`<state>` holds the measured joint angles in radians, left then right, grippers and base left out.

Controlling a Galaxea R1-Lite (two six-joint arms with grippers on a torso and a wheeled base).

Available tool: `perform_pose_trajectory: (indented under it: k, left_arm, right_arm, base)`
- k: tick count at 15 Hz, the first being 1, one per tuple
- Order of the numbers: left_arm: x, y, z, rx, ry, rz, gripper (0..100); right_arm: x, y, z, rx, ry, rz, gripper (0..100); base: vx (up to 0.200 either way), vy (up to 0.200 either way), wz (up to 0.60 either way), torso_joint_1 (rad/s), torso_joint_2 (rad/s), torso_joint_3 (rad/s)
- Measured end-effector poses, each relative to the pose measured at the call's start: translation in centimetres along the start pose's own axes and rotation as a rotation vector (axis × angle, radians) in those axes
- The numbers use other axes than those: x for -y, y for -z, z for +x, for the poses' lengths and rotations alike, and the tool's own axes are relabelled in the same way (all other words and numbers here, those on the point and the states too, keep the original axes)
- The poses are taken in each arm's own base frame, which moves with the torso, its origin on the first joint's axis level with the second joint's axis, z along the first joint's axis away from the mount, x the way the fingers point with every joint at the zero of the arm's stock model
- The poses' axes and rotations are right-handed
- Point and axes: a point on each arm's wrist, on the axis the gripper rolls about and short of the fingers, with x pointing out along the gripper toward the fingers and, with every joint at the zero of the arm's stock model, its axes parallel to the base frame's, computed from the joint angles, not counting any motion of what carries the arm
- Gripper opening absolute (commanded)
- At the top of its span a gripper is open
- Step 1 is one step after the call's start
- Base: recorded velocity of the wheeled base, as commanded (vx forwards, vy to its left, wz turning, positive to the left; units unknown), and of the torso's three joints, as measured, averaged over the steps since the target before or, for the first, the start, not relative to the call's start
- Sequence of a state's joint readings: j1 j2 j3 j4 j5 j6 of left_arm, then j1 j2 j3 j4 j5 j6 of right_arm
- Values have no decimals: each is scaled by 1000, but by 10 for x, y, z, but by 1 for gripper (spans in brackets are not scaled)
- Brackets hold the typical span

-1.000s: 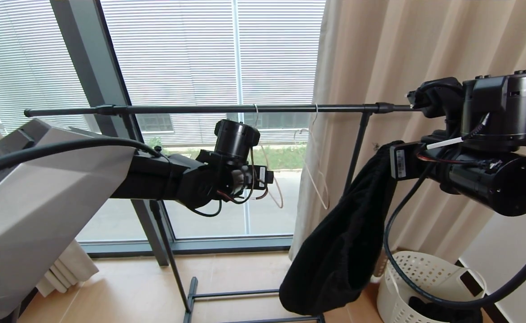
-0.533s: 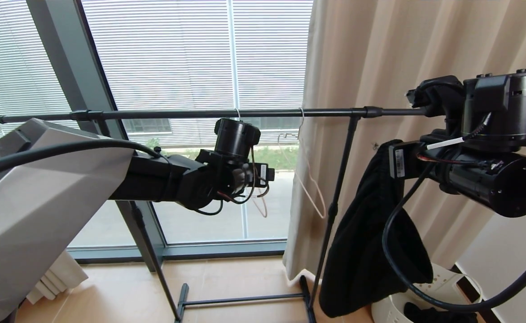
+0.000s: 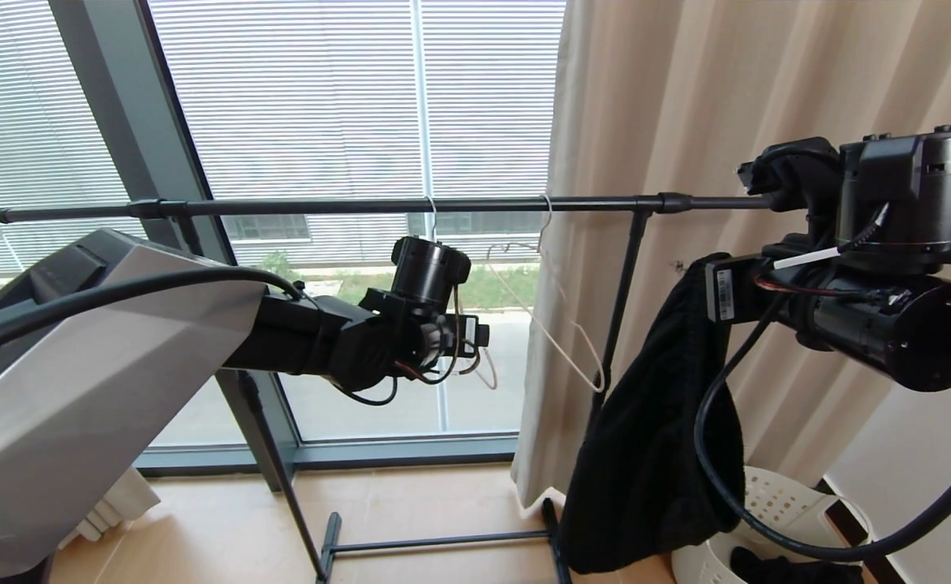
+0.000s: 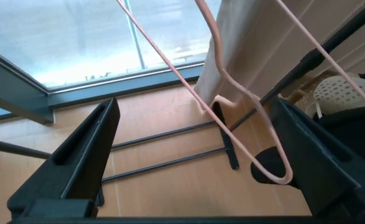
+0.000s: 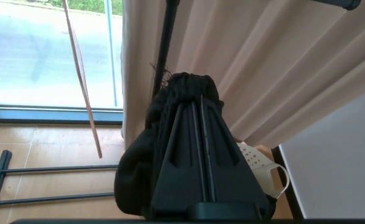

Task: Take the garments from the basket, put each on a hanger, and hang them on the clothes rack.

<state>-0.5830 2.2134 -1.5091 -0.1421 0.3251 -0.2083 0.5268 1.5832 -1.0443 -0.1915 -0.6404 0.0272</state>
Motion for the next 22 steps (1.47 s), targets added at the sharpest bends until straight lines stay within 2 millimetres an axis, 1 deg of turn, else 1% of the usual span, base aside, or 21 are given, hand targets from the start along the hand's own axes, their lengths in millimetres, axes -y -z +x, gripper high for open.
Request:
perform_pose_trajectory:
  k: [2,5,10,12,14,15,19,22]
  left_arm:
    - [0,6,-1,-18,-5,8,100]
    - [-6,8,-4,-30,-18,9,100]
    - [-12,-3,-4,5,-26,-6,100]
    - [-14,-8,2,19,-33,-12,100]
    - [-17,-8,10,21,-42,-12,100]
    - [-17,-8,13,20,-44,-13,0]
    - [-30,-3,28,2,-77,-24,0]
    - [-37,-2,34,-1,-92,-32,0]
  right_arm:
    - [1,0,0,0,3,1,0]
    - [0,0,0,0,0,0,0]
    - [0,0,0,0,0,0,0]
    - [0,0,0,-1,4,0,0]
    - [0,1,0,-2,1,-1,0]
    - [0,1,0,-4,1,-2,0]
    - [-1,3,1,-8,-1,-6,0]
    - [-1,3,2,-10,0,-8,0]
  base:
    - [0,0,0,0,0,0]
    - [0,0,0,0,0,0]
    - [0,0,0,0,0,0]
    - [0,0,0,0,0,0]
    - [0,0,0,0,0,0]
    - [0,0,0,0,0,0]
    - [0,0,0,0,0,0]
    - [0,0,0,0,0,0]
